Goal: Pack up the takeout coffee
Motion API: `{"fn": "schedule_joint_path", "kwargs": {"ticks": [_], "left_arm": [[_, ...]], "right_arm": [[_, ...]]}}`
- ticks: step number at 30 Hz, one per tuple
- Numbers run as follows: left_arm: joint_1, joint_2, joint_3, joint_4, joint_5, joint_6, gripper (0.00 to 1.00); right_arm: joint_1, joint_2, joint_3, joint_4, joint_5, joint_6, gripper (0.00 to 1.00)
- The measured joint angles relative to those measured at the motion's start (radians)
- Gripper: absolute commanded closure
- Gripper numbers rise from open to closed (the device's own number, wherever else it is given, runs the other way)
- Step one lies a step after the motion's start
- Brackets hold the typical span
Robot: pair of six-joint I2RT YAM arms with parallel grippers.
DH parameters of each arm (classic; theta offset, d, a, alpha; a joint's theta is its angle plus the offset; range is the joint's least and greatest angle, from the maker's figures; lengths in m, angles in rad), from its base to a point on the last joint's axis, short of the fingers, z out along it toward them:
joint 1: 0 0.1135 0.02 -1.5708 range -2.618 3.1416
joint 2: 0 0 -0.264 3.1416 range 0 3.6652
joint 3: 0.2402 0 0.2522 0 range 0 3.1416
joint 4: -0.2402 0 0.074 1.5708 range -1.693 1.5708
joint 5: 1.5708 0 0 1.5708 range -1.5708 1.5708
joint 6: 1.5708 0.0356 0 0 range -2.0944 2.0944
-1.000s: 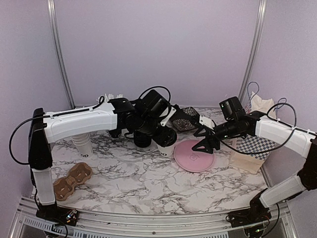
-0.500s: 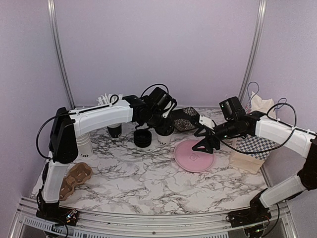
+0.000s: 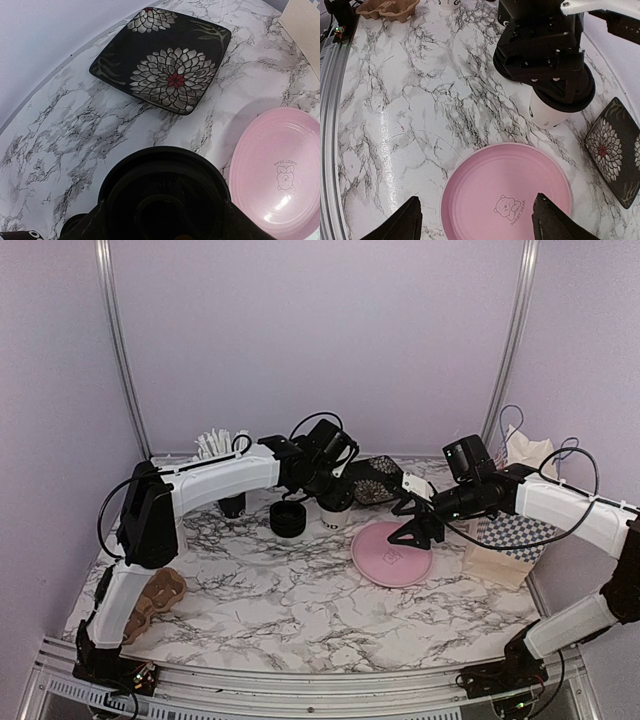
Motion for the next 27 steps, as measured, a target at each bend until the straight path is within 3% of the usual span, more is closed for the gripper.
{"fn": "schedule_joint_path", "kwargs": {"ticks": [8,13,22,27], "left_arm": [[0.004,0.014,0.011,0.0,-0.008,-0.002,0.18],[0.004,0.014,0.036,0.0,-0.016,-0.002,0.13],[0.001,-0.027,0.018,-0.006,-0.026,-0.008,0.24],[-0.01,-0.256,-0.157,-0.069,-0.069,-0.055,0.27]], "right_arm": [[0.0,0.003,0.0,0.0,0.0,0.0,0.27],[0.0,0.008,0.0,0.0,0.0,0.0,0.26],[0.0,0.016,0.0,0.0,0.0,0.0,0.27],[0.0,0.016,0.0,0.0,0.0,0.0,0.27]]}}
